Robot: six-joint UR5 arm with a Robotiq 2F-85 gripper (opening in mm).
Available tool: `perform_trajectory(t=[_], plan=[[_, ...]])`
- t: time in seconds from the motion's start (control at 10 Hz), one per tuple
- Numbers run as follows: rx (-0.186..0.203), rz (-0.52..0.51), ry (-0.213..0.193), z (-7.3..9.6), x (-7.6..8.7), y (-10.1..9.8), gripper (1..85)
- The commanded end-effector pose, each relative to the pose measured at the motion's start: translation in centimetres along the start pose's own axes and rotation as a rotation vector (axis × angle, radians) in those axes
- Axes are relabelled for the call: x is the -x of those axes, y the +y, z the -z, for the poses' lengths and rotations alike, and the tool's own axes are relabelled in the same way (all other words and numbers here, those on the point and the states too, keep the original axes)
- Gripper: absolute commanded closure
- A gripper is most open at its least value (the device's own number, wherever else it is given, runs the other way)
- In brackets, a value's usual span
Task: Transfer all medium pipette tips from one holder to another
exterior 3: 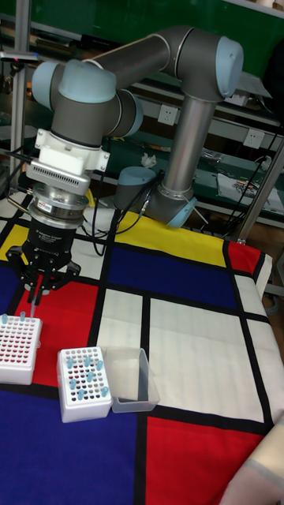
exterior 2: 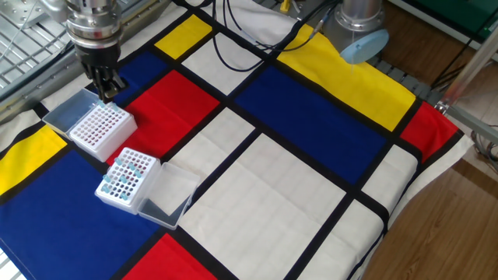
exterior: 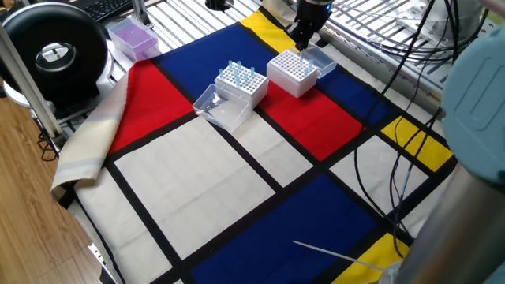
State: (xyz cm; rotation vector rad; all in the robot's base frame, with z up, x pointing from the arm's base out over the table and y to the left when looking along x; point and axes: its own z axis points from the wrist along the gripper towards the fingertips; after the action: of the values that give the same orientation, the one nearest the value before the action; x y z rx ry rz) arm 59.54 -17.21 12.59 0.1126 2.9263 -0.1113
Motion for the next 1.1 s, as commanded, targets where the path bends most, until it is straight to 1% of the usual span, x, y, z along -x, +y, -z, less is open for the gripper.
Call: perform_trajectory(t=[0.0,0.1,0.2,0.6,1.0], plan=[[0.012,-0.015,-0.013,-0.1,-0.2,0.3,84.0],[0.009,-0.016,-0.01,-0.1,-0.4,0.3,84.0],[0.006,-0.014,0.002,-0.1,-0.8,0.2,84.0],[0.015,-0.012,0.006,-0.3,-1.3,0.1,84.0],[0.018,-0.009,0.008,-0.5,-1.5,0.2,84.0]])
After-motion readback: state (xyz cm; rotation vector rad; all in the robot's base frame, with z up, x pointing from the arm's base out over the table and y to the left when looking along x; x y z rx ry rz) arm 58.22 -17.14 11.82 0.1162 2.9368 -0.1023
